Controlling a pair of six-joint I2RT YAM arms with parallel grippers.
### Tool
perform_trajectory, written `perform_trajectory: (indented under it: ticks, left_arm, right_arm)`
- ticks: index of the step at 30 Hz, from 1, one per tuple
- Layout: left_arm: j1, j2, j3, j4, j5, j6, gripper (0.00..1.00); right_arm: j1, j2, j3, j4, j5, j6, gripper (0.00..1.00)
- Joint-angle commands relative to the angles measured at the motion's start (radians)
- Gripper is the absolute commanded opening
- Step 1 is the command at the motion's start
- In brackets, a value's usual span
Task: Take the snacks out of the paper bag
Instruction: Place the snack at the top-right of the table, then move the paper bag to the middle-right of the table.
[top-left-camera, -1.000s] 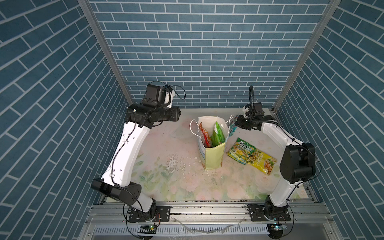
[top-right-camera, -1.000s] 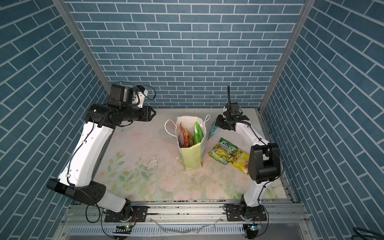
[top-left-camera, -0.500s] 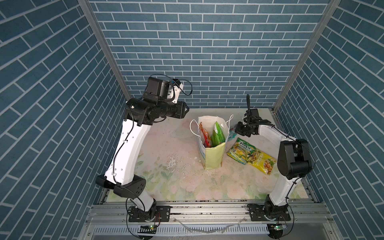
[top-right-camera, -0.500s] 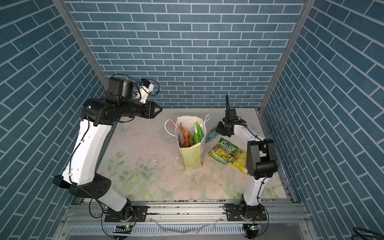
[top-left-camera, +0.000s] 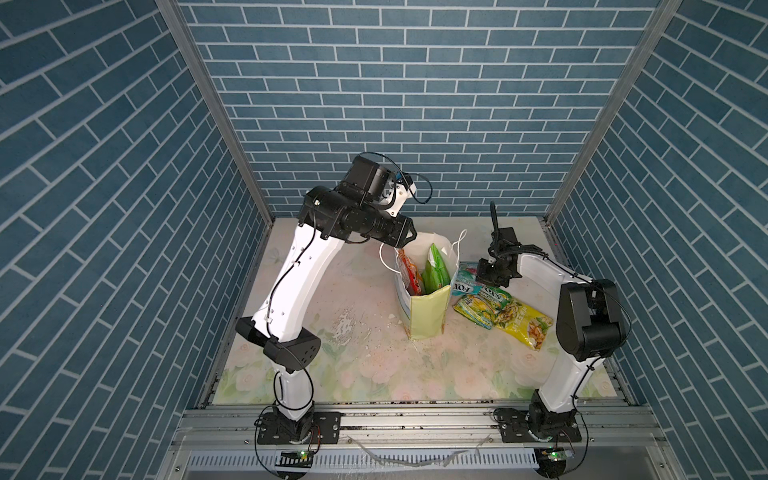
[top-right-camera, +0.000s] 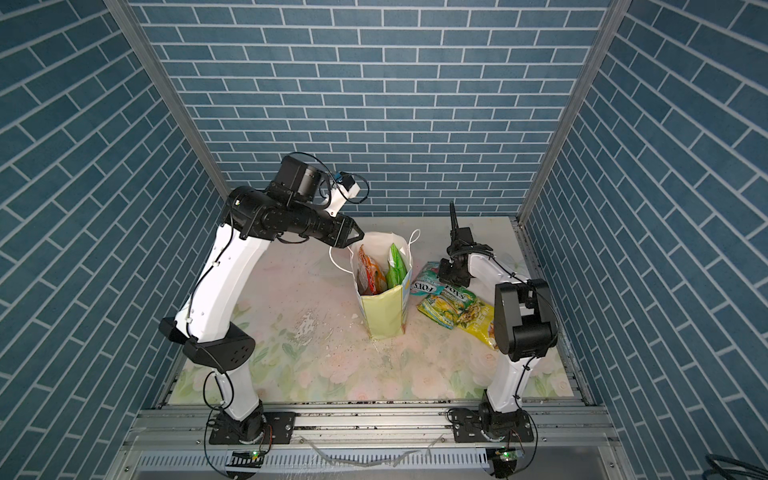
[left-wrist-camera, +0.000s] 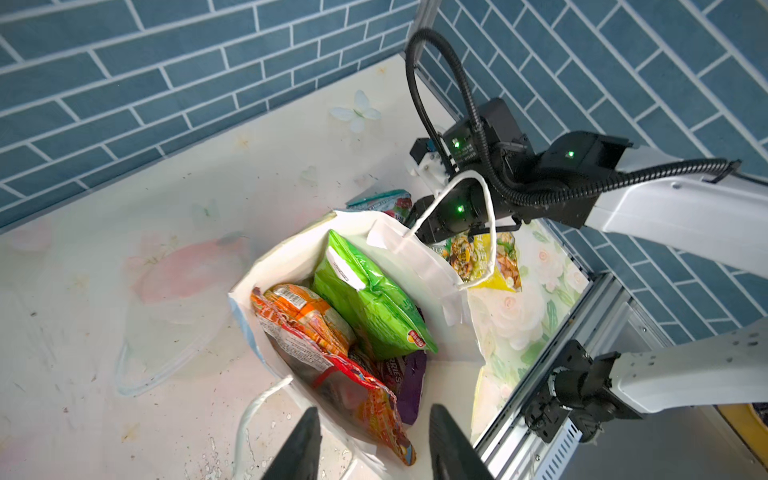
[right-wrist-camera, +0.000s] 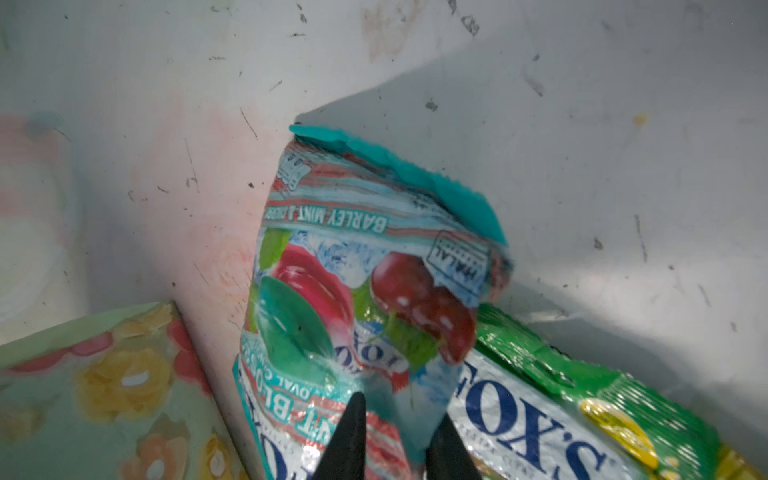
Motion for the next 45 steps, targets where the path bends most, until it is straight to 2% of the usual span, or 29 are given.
perform_trajectory:
  ticks: [1, 3, 8, 11, 14, 18, 23, 26, 32, 37, 41, 45]
  left_arm:
    - [-0.021, 0.011, 0.020, -0.036, 0.008, 0.016, 0.44]
    - [-0.034, 0.018, 0.015, -0.039, -0.005, 0.014, 0.44]
    - [-0.054, 0.015, 0.021, -0.066, -0.206, -0.011, 0.43]
    - [-0.041, 0.006, 0.042, -0.082, -0.231, -0.036, 0.42]
    - [-0.032, 0.022, 0.076, -0.179, -0.273, -0.080, 0.40]
    - [-0.037, 0.009, 0.020, -0.238, -0.263, -0.160, 0.41]
    - [-0.052, -0.026, -0.102, -0.154, -0.261, -0.231, 0.43]
    - [-0.092, -0.009, -0.086, -0.163, -0.353, -0.242, 0.42]
    - [-0.095, 0.021, -0.149, -0.146, -0.334, -0.267, 0.42]
    - [-0.095, 0.035, -0.208, -0.144, -0.363, -0.282, 0.34]
    - [-0.092, 0.026, -0.258, -0.088, -0.379, -0.282, 0.33]
    - [-0.087, 0.024, -0.297, -0.022, -0.375, -0.280, 0.25]
  right_arm:
    - [-0.006, -0.114, 0.026, -0.076, 0.057, -0.036, 0.32]
    - [-0.005, -0.161, 0.050, -0.116, 0.063, -0.058, 0.35]
    - [-0.005, -0.259, 0.127, -0.206, -0.020, -0.098, 0.37]
    - [-0.006, -0.301, 0.164, -0.266, -0.069, -0.102, 0.38]
    - [-0.006, -0.330, 0.176, -0.325, -0.073, -0.099, 0.38]
    - [-0.006, -0.370, 0.141, -0.336, -0.102, -0.094, 0.38]
    - [-0.005, -0.403, 0.118, -0.328, -0.129, -0.090, 0.38]
    - [-0.005, -0.440, 0.105, -0.311, -0.127, -0.093, 0.39]
    - [-0.005, -0.459, 0.109, -0.343, -0.128, -0.127, 0.39]
    - [-0.005, -0.490, 0.109, -0.356, -0.128, -0.146, 0.39]
    - [-0.005, -0.505, 0.122, -0.374, -0.131, -0.158, 0.39]
    - [-0.005, -0.515, 0.092, -0.372, -0.157, -0.153, 0.39]
